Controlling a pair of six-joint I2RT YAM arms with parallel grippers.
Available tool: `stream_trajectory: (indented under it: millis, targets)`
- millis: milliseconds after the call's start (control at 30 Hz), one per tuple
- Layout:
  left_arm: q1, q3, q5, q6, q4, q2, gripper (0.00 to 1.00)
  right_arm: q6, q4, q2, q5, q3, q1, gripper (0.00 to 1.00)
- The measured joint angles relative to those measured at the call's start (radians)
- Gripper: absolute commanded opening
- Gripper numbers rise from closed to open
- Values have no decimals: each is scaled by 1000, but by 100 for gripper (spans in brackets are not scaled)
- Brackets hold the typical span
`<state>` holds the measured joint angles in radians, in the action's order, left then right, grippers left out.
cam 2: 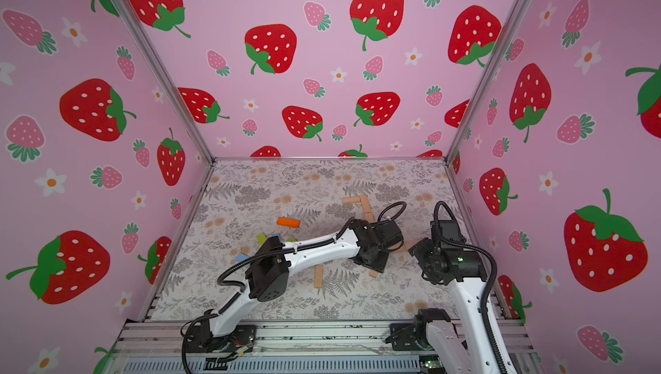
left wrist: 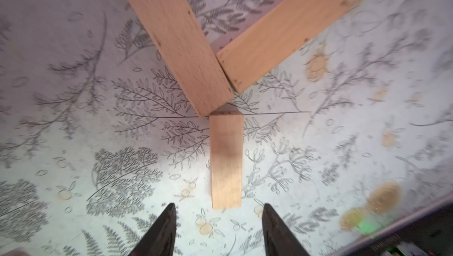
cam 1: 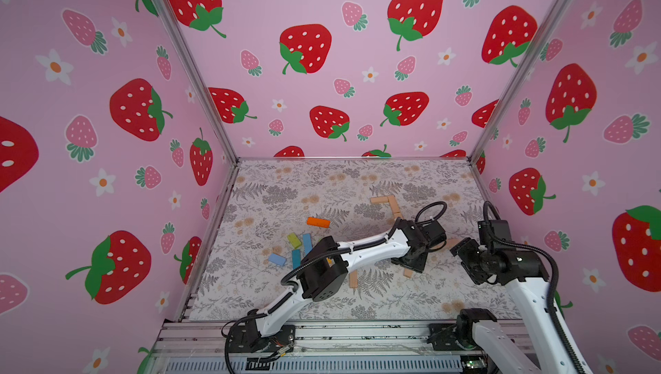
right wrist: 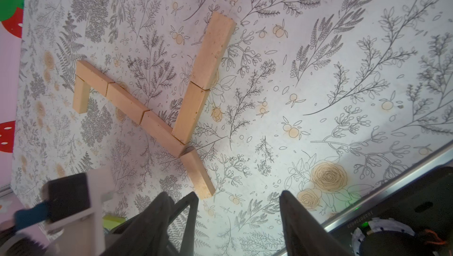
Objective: Assemble a giraffe with building blocks
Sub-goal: Assemble the building block at the center of the board, then pick up the building block from the center of the board.
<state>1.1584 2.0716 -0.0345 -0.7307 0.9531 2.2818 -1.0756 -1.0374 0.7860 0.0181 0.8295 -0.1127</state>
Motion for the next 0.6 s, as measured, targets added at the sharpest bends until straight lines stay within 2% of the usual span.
stream_trajectory:
  millis: [133,200,267,367,600]
  targets:
    - [-3,-157,-47,8,-69,-224,62,4,-4,21,1,42,-19,70]
    - [-11,-245,-68,11,-101,-338,63,3,-4,42,-12,64,-66,70]
    - [-34,-347,-84,12,-136,-457,63,-7,-4,76,-45,88,-157,70]
    - [-106,-524,-111,11,-170,-641,65,-38,-1,171,-106,131,-354,70]
    - [-297,-862,-140,-2,-177,-939,77,-132,39,535,-230,256,-774,71]
